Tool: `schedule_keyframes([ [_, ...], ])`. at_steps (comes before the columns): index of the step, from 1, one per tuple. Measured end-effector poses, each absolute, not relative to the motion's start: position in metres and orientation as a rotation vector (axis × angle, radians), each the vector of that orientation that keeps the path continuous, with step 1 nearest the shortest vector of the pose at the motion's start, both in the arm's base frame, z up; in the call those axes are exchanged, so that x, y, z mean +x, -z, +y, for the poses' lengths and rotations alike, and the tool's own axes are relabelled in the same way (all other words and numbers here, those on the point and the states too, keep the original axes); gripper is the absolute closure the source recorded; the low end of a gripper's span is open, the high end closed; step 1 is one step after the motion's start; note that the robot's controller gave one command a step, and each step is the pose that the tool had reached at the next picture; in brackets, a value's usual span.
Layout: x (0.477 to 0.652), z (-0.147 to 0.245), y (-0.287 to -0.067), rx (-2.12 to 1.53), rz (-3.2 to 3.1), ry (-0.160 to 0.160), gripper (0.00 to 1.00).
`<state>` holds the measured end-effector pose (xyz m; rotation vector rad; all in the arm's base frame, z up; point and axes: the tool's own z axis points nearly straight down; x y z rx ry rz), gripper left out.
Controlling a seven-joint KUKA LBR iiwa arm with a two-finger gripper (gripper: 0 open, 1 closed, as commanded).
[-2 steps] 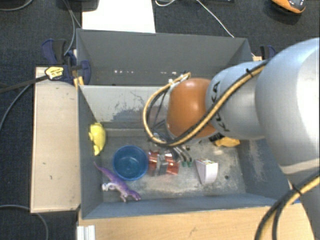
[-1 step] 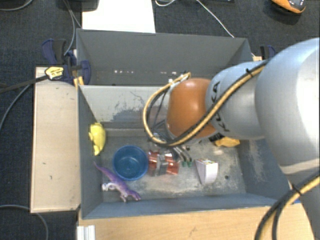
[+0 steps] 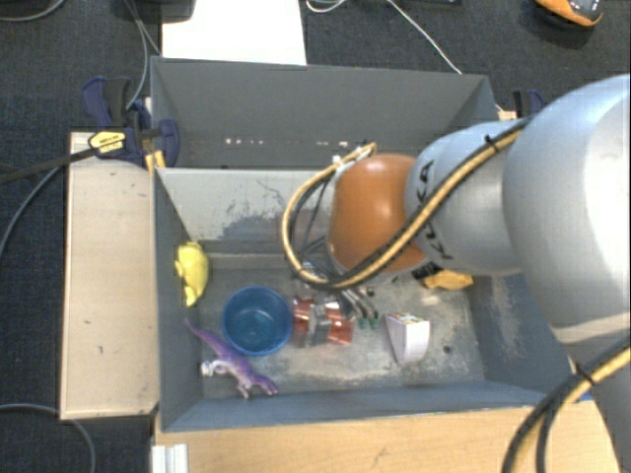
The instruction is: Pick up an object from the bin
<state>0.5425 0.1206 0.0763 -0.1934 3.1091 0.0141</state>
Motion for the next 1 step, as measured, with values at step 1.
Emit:
schedule_keyframes([
  [1,0.5425,0.1207,-0.0763,-0.192,3.109,-0.014,1.0],
])
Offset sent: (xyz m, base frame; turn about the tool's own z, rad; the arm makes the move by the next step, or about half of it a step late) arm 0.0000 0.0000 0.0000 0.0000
